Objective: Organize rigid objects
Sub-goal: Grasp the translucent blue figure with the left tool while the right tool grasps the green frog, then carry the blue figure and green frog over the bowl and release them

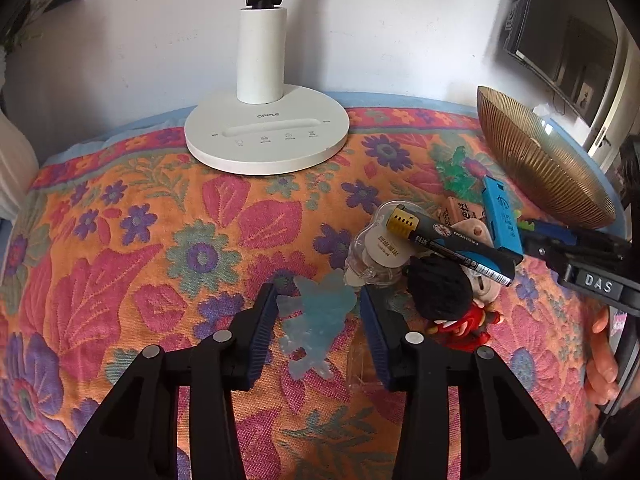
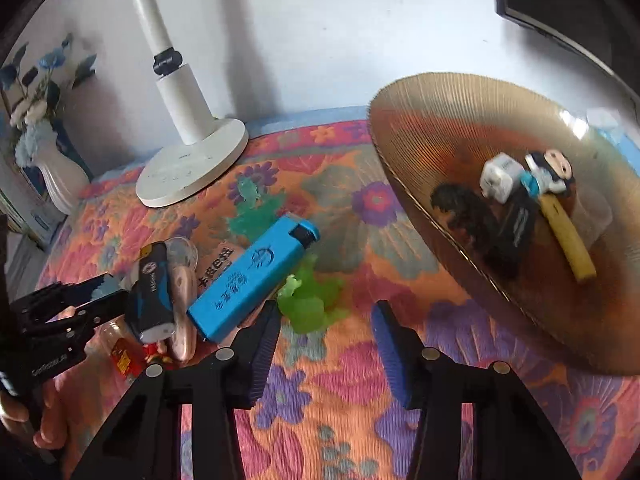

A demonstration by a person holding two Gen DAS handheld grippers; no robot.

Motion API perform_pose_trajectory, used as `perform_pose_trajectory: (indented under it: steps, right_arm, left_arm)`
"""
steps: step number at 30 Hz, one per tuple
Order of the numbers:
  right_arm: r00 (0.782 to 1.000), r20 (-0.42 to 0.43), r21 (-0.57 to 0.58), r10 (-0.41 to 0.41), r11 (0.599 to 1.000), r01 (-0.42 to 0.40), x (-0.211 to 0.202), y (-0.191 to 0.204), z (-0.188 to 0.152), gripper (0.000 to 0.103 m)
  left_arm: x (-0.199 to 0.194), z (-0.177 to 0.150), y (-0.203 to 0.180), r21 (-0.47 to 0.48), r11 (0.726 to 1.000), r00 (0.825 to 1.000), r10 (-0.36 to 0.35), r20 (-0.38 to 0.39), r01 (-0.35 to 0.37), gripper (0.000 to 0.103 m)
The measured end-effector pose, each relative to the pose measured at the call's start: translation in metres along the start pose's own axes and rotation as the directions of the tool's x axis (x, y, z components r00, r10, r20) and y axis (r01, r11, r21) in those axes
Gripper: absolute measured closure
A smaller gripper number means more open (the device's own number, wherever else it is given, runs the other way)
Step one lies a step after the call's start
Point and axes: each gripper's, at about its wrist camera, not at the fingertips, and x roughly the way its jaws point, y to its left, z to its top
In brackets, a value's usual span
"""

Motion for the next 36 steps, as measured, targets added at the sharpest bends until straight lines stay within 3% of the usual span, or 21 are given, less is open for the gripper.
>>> perform_pose_trajectory:
  steps: [3, 8, 10, 13, 16, 21, 26, 27, 30, 36]
  right_arm:
    - [1.000, -0.001, -0.008, -0.002, 1.000, 0.002, 0.006, 0.001, 0.002, 0.075]
    - [0.997, 0.047, 0.001, 0.054, 0.999, -0.054, -0.025, -0.006, -0.012, 0.076]
    - [0.993, 0.053, -0.001, 0.102, 0.995, -0.102, -0.048, -0.011, -0.026, 0.076]
    - [0.993, 0.057, -0.041, 0.101, 0.994, -0.099, -0.077, -0.015, -0.050, 0.076]
    - [0.992, 0.048, -0.110, 0.120, 0.987, -0.114, -0.101, -0.015, -0.076, 0.076]
    - [0.994, 0.029, -0.207, 0.106, 0.974, -0.097, -0.101, -0.007, -0.106, 0.075]
    - [0.990, -0.020, -0.242, 0.139, 0.960, -0.140, -0.095, -0.004, -0.128, 0.075]
    - [0.990, -0.029, -0.244, 0.141, 0.959, -0.144, -0.094, -0.005, -0.132, 0.072]
    - [0.984, -0.030, -0.225, 0.174, 0.958, -0.176, -0.098, -0.006, -0.140, 0.045]
    - [0.978, -0.001, -0.132, 0.207, 0.970, -0.205, -0.096, -0.008, -0.141, 0.044]
  left_arm:
    - [-0.001, 0.000, 0.000, -0.003, 1.000, 1.000, 0.008, 0.007, -0.008, 0.070]
    - [-0.020, -0.004, 0.005, -0.050, 0.999, 0.998, 0.010, 0.056, -0.007, 0.070]
    - [-0.041, -0.014, 0.003, -0.089, 0.995, 0.995, -0.041, 0.090, 0.049, 0.070]
    - [-0.067, -0.034, -0.015, -0.081, 0.995, 0.991, -0.052, 0.123, 0.063, 0.070]
    - [-0.081, -0.056, -0.037, -0.083, 0.994, 0.992, -0.067, 0.109, 0.076, 0.070]
    - [-0.074, -0.082, -0.062, -0.074, 0.996, 0.997, -0.052, 0.057, 0.056, 0.070]
    - [-0.071, -0.088, -0.072, -0.044, 0.999, 0.999, 0.017, 0.027, -0.016, 0.066]
    - [-0.069, -0.088, -0.071, -0.050, 0.999, 1.000, 0.018, 0.009, -0.017, 0.064]
    - [-0.072, -0.090, -0.068, -0.058, 0.998, 1.000, 0.011, 0.021, -0.010, 0.058]
    - [-0.071, -0.093, -0.073, -0.046, 0.999, 1.000, 0.015, 0.014, -0.014, 0.054]
